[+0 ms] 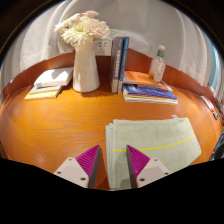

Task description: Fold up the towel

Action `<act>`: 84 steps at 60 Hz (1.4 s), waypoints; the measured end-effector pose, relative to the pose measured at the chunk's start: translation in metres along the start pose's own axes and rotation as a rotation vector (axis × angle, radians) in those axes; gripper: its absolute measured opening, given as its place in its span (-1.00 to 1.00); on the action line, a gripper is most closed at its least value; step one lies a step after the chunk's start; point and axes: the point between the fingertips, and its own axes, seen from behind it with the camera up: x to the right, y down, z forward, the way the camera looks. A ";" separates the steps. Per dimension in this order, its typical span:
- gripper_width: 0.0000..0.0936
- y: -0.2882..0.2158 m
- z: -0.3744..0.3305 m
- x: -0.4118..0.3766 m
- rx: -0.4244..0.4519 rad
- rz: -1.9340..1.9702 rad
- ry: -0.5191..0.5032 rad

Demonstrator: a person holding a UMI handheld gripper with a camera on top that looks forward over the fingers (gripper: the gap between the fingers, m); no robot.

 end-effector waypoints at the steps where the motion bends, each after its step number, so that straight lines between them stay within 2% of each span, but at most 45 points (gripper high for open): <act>1: -0.02 0.001 0.001 0.002 -0.003 0.007 0.007; 4: -0.19 0.002 0.002 0.003 -0.004 0.031 0.010; 7: -0.57 0.002 0.002 0.012 0.003 0.023 0.042; 11: -0.90 0.003 0.002 0.023 0.017 -0.020 0.075; 16: -0.93 0.004 0.003 0.021 0.011 -0.041 0.061; 25: -0.95 -0.003 -0.002 0.027 -0.055 -0.078 0.031; 33: -0.95 -0.058 -0.038 0.070 0.023 -0.142 0.070; 41: -0.95 -0.104 -0.068 0.154 0.108 -0.143 0.134; 46: -0.94 -0.112 -0.069 0.211 0.125 -0.133 0.157; 52: -0.93 -0.098 -0.052 0.267 0.108 -0.139 0.154; 55: -0.83 -0.078 -0.036 0.284 0.063 -0.144 0.126; 60: -0.29 -0.049 -0.021 0.308 0.011 -0.162 0.109; 63: -0.14 -0.040 -0.021 0.317 0.002 -0.154 0.115; 70: 0.38 -0.039 -0.041 0.306 0.029 -0.116 0.062; 77: 0.53 -0.059 -0.080 0.279 0.084 -0.102 0.032; 84: 0.53 -0.088 -0.130 0.234 0.151 -0.099 -0.004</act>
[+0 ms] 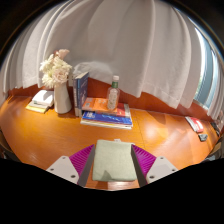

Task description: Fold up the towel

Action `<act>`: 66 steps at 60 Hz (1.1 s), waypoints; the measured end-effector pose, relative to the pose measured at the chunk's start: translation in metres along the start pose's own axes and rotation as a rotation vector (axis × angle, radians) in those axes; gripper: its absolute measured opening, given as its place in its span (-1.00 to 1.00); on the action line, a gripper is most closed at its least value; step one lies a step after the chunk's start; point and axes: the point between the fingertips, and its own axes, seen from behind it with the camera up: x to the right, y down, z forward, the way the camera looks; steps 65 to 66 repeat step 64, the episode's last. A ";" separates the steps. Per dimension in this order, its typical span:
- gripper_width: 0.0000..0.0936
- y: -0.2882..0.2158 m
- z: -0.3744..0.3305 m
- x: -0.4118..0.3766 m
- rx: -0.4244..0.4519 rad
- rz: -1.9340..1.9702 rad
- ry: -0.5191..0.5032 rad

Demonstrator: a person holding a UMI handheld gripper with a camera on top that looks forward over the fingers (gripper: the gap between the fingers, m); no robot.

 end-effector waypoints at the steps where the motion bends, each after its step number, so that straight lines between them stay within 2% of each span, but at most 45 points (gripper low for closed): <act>1: 0.53 -0.006 -0.007 -0.008 0.010 0.005 -0.008; 12: 0.55 -0.052 -0.080 -0.092 0.113 0.059 -0.062; 19: 0.55 -0.056 -0.116 -0.148 0.141 0.076 -0.083; 29: 0.55 -0.039 -0.155 -0.213 0.145 0.117 -0.092; 46: 0.55 0.002 -0.196 -0.267 0.111 0.095 -0.054; 66: 0.55 0.000 -0.214 -0.298 0.125 0.064 -0.059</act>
